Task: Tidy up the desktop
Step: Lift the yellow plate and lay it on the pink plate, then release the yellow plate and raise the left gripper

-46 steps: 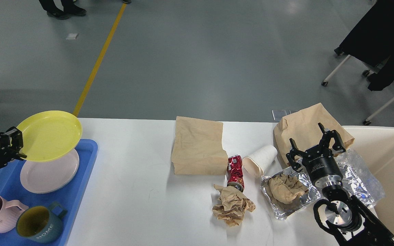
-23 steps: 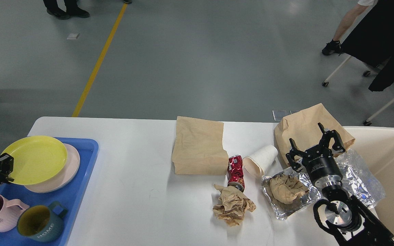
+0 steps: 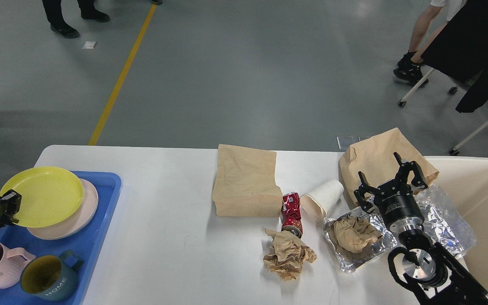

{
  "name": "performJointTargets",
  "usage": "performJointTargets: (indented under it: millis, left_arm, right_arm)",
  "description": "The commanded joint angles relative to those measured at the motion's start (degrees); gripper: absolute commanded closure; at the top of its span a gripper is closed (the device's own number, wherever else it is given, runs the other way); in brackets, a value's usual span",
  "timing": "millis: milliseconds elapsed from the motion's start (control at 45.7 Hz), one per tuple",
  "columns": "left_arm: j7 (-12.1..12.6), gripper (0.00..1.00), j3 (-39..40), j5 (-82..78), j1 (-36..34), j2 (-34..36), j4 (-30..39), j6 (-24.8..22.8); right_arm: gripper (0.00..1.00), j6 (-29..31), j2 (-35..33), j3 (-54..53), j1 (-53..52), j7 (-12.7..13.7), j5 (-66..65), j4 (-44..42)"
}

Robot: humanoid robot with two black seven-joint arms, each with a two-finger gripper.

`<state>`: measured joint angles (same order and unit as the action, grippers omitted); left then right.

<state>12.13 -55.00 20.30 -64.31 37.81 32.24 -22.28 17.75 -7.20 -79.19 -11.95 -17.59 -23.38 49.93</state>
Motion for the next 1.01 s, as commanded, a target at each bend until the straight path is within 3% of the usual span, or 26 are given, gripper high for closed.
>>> performJointTargets:
  millis: [0, 394, 547, 701, 854, 985]
  left_arm:
    - [-0.1, 1.0, 0.9, 0.0, 0.2, -0.6, 0.0, 0.2]
    - [-0.2, 0.96, 1.7, 0.0, 0.9, -1.7, 0.3, 0.0]
    - [-0.3, 0.69, 1.6, -0.1, 0.9, -1.7, 0.5, 0.1]
    - [-0.3, 0.54, 1.6, -0.1, 1.2, -1.6, 0.5, 0.2]
    - [-0.2, 0.24, 1.6, -0.1, 0.9, -1.4, 0.4, 0.1]
    - [-0.2, 0.18, 1.9, -0.6, 0.1, -0.8, 0.3, -0.5]
  right_arm:
    - [0.0, 0.0, 0.0, 0.0, 0.0, 0.0, 0.0, 0.0]
    - [0.0, 0.0, 0.0, 0.0, 0.0, 0.0, 0.0, 0.0]
    - [0.0, 0.0, 0.0, 0.0, 0.0, -0.1, 0.0, 0.0]
    - [0.0, 0.0, 0.0, 0.0, 0.0, 0.0, 0.0, 0.0]
    - [0.0, 0.0, 0.0, 0.0, 0.0, 0.0, 0.0, 0.0]
    - [0.0, 0.0, 0.0, 0.0, 0.0, 0.0, 0.0, 0.0]
